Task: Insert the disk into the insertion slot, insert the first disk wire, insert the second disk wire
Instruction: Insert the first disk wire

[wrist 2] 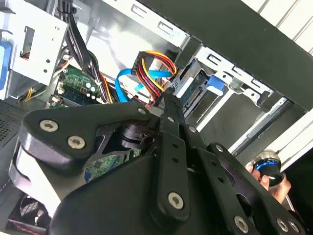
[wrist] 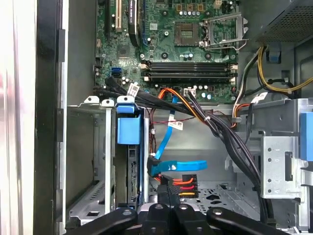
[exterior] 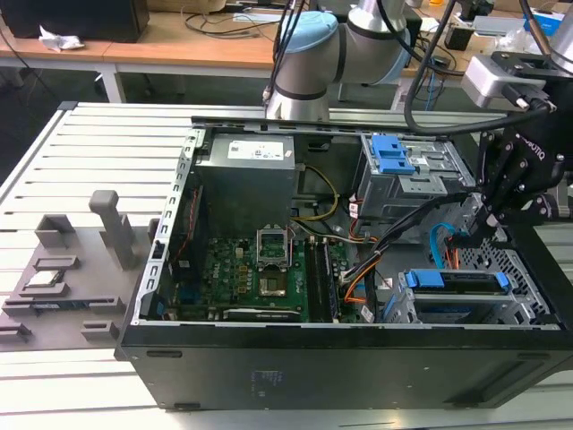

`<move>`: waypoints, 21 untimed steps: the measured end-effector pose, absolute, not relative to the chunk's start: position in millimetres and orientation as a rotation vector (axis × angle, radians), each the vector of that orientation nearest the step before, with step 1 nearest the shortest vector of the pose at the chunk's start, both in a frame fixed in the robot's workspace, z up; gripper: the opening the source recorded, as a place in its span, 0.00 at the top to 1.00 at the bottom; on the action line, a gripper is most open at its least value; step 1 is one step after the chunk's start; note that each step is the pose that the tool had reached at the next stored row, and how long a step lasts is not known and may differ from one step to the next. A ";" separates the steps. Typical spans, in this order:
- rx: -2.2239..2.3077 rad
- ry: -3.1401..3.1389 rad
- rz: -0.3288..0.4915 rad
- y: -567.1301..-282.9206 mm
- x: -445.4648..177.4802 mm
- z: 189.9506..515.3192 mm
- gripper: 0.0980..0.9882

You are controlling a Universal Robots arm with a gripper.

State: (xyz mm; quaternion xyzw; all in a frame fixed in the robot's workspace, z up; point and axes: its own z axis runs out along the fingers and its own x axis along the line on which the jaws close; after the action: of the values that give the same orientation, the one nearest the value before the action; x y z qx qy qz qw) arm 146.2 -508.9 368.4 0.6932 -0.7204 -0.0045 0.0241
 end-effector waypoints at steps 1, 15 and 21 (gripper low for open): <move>2.145 -2.229 -0.014 -508.8 146.2 368.4 0.98; 2.119 -2.204 0.043 -503.9 144.4 354.8 0.77; 2.119 -2.204 0.043 -504.0 144.0 354.3 0.77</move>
State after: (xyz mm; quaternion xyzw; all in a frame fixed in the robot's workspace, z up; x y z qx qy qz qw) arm 144.0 -504.0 354.3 0.6923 -0.7202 0.0139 0.0418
